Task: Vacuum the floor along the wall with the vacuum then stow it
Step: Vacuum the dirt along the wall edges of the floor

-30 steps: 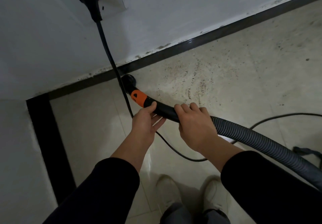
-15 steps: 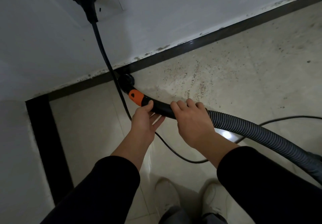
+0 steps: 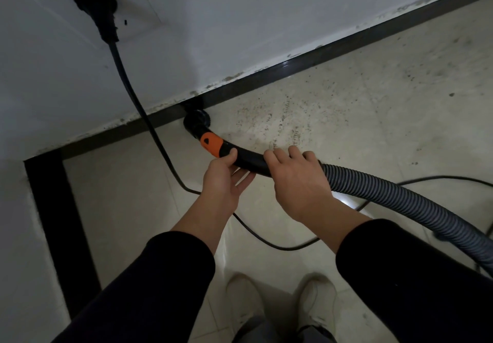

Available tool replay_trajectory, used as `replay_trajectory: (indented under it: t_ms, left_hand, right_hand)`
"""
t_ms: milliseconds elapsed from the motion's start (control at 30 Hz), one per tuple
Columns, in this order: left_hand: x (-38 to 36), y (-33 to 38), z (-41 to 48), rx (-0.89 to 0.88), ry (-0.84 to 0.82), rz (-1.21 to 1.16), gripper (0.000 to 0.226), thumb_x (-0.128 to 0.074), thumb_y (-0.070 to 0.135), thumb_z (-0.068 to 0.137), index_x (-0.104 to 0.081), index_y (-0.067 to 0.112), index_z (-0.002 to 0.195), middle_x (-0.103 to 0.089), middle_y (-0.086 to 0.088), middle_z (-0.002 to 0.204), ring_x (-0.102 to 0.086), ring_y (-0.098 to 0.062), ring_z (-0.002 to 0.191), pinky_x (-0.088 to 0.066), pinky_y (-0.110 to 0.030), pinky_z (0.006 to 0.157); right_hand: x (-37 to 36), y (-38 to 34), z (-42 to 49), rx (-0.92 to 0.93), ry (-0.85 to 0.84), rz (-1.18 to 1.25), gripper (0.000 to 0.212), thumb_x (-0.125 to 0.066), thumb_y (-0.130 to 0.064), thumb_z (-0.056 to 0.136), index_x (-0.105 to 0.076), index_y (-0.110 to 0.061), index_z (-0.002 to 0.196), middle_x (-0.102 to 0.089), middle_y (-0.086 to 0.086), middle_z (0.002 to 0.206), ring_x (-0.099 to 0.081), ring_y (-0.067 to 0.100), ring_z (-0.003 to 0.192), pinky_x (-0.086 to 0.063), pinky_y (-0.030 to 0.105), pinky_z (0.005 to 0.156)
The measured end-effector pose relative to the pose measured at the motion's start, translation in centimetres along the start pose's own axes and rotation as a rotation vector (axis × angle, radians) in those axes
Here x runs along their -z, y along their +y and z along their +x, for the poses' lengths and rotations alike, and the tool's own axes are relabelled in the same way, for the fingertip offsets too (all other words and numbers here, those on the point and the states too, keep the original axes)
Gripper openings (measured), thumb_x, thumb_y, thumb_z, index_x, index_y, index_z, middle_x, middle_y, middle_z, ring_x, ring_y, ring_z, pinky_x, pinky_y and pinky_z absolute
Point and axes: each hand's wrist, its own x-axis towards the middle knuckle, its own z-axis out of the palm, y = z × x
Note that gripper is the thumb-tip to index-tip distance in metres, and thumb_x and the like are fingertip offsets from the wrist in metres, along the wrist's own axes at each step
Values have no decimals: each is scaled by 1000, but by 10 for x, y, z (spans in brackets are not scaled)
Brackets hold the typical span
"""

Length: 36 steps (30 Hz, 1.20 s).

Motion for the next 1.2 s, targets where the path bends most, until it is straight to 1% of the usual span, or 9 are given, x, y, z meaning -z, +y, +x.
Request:
replay_trajectory:
  t_ms: [200, 467, 533, 633, 733, 833, 933, 1033, 1200]
  left_hand:
    - [-18, -7, -2, 10, -31, 20, 22, -53, 15, 98, -56, 8, 118, -67, -14, 113, -65, -25, 103, -54, -33, 77]
    - [-37, -15, -3, 6, -65, 94, 26, -55, 17, 97, -56, 7, 122, -66, -14, 117, -65, -24, 102, -55, -31, 73]
    - [-41, -17, -4, 7, -72, 121, 24, -56, 18, 97, -57, 8, 118, -67, -14, 116, -66, -24, 101, -55, -31, 73]
    - [-47, -20, -5, 19, -70, 153, 14, -58, 18, 96, -59, 11, 108, -68, -13, 114, -66, -23, 100, -55, -29, 70]
    - [-47, -25, -8, 30, -65, 170, 15, -59, 18, 95, -59, 11, 109, -68, -14, 114, -66, -24, 100, -55, -29, 70]
    - [-43, -30, -12, 41, -57, 169, 20, -59, 18, 95, -58, 9, 113, -68, -15, 114, -66, -25, 101, -56, -29, 72]
    - [-36, -34, -17, 52, -46, 158, 18, -59, 17, 95, -58, 8, 111, -67, -15, 113, -67, -25, 100, -56, -29, 71]
    - [-25, -37, -20, 57, -18, 142, 22, -59, 16, 95, -58, 7, 115, -67, -15, 114, -67, -25, 100, -56, -30, 72]
    - [-1, -44, -29, 78, 7, 117, 19, -58, 16, 96, -58, 7, 113, -67, -16, 115, -66, -25, 102, -55, -29, 71]
  right_hand:
    - [6, 16, -6, -39, -7, -7, 44, -49, -13, 90, -35, -17, 132, -50, 2, 125, -44, 25, 112, -34, 36, 91]
    - [7, 31, -18, -112, -37, 37, 46, -51, -16, 90, -34, -17, 133, -49, 2, 123, -43, 25, 111, -34, 37, 90]
    - [7, 34, -22, -133, -45, 51, 46, -51, -16, 92, -33, -18, 134, -48, 2, 124, -43, 25, 112, -34, 37, 91]
    - [5, 38, -27, -165, -55, 72, 45, -49, -17, 93, -33, -18, 135, -49, 1, 124, -43, 25, 113, -34, 36, 91]
    - [5, 39, -34, -184, -67, 101, 43, -48, -16, 93, -34, -18, 134, -50, 1, 123, -43, 25, 112, -34, 36, 91]
    - [5, 38, -41, -182, -83, 124, 42, -47, -16, 93, -35, -18, 133, -50, 1, 122, -43, 24, 112, -34, 36, 91]
    - [3, 35, -46, -166, -95, 140, 42, -49, -17, 93, -36, -18, 132, -50, 0, 122, -43, 24, 112, -34, 35, 91]
    - [0, 28, -49, -144, -106, 150, 39, -49, -16, 92, -38, -19, 129, -50, 0, 121, -43, 24, 110, -34, 36, 89]
    - [-6, 13, -60, -88, -123, 153, 40, -51, -15, 90, -40, -18, 129, -51, 2, 119, -44, 26, 110, -34, 37, 90]
